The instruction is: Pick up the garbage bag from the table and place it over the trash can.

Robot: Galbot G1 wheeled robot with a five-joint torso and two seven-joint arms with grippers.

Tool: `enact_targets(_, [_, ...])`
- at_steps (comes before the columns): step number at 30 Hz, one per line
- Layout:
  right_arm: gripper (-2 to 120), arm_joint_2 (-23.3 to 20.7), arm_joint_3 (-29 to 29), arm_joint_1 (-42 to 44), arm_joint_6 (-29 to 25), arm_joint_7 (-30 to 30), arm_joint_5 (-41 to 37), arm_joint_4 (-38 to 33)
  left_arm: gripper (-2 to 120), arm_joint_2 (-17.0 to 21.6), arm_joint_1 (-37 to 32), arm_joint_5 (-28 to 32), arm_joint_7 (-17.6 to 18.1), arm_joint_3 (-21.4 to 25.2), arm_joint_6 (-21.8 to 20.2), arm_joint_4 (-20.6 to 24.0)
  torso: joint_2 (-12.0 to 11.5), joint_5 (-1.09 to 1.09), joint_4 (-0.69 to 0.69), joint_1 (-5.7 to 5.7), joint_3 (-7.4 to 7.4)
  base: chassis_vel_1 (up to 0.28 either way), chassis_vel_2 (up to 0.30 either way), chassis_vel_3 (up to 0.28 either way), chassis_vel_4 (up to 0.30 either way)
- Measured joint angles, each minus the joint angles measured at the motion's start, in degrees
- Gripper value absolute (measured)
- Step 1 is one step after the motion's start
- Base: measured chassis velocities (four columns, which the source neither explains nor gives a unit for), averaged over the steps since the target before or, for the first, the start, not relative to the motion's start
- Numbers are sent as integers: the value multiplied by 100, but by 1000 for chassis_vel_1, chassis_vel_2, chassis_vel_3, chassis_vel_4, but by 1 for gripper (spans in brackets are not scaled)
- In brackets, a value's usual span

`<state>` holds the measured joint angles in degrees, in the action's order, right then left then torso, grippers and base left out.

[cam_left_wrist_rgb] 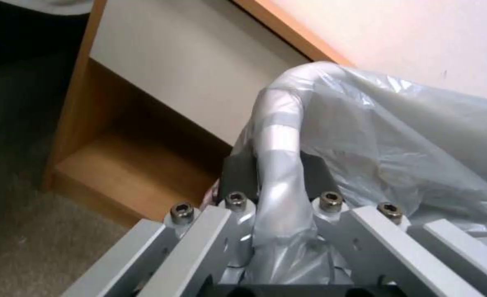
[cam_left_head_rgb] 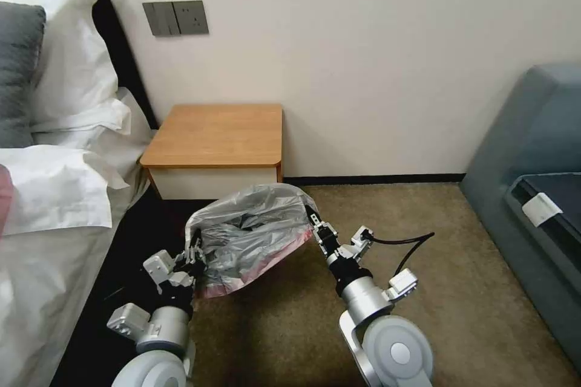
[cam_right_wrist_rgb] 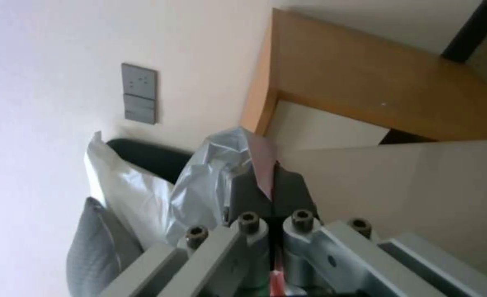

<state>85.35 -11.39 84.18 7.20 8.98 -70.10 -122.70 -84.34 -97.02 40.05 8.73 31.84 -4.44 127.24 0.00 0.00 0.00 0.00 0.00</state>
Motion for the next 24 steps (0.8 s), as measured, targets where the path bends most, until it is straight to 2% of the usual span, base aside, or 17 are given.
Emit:
enact_targets(12, [0, -55, -35, -200, 16, -8, 166, 412, 7, 38, -11, 278, -43, 38, -47, 96, 0, 0, 0, 0, 0, 0, 0, 0, 0])
enact_targets(24, [0, -172, -20, -275, 45, -81, 510, 585, 7, 44, -7, 310, -160, 58, -122, 91, 0, 0, 0, 0, 0, 0, 0, 0, 0])
